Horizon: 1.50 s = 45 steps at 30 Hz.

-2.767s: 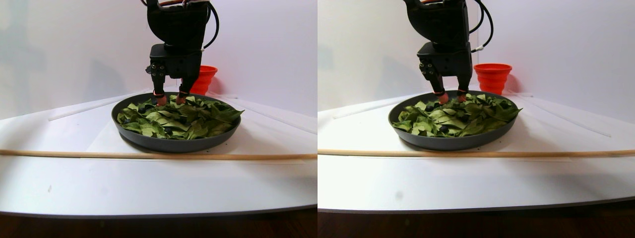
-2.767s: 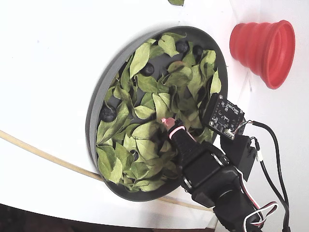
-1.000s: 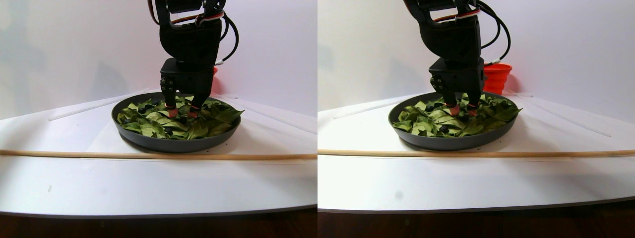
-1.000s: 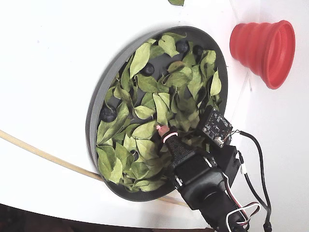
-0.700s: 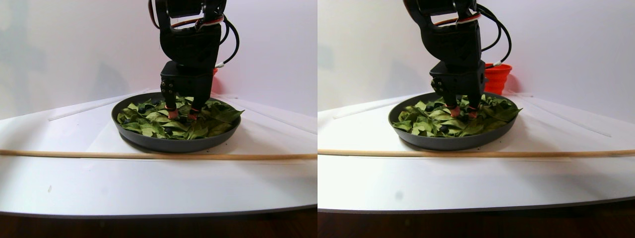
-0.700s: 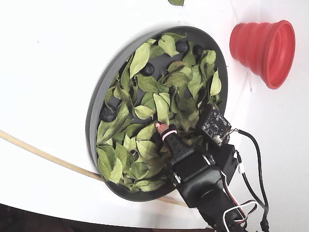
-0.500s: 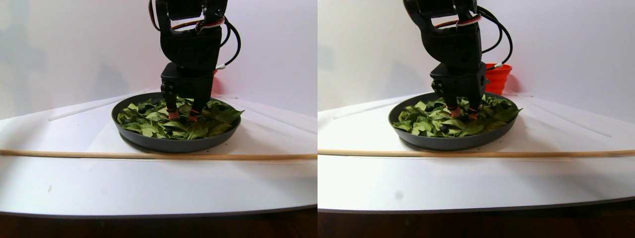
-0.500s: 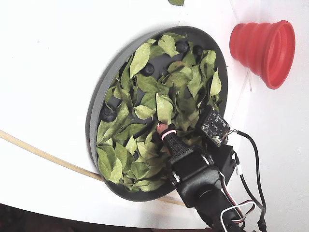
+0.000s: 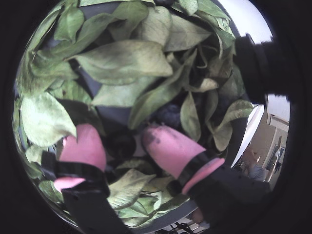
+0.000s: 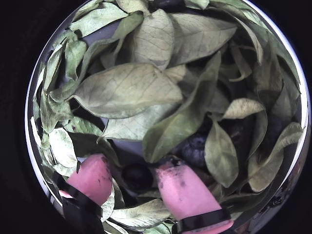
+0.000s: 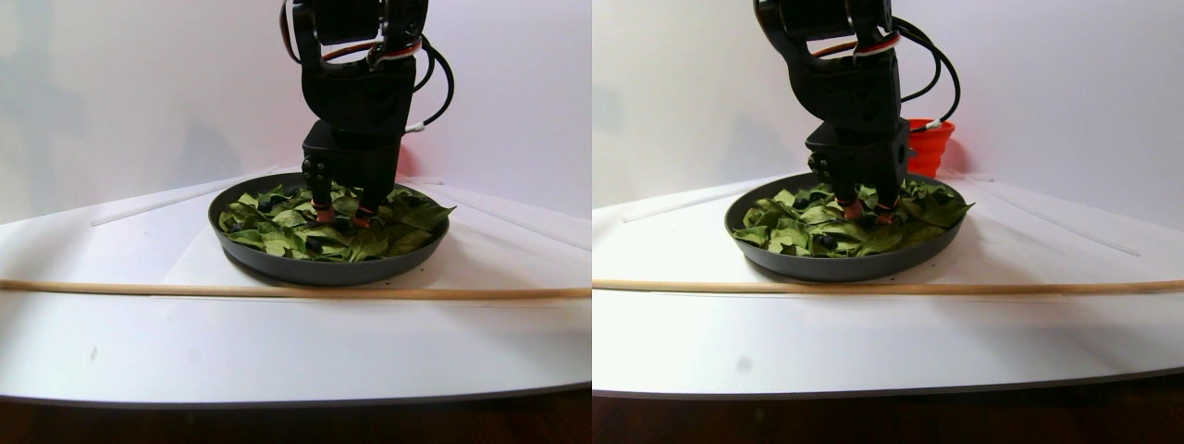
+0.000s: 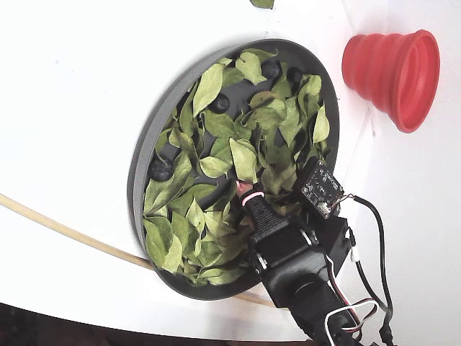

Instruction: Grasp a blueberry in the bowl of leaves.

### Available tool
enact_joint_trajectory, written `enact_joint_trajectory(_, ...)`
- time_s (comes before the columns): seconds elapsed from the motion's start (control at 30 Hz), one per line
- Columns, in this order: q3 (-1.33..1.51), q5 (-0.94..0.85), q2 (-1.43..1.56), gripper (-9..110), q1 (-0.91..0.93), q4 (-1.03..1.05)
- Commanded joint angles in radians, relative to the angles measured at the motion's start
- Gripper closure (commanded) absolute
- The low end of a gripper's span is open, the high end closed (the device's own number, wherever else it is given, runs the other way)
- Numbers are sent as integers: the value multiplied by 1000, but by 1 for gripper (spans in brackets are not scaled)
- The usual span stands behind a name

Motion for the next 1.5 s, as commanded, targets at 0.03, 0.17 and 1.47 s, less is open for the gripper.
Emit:
enact_joint_trajectory(0.03, 15, 38, -9, 84, 23, -40)
enact_joint_trajectory(0.17, 28, 87, -15, 84, 25, -46)
enact_joint_trajectory(1.47, 98, 196, 18, 92, -17, -21)
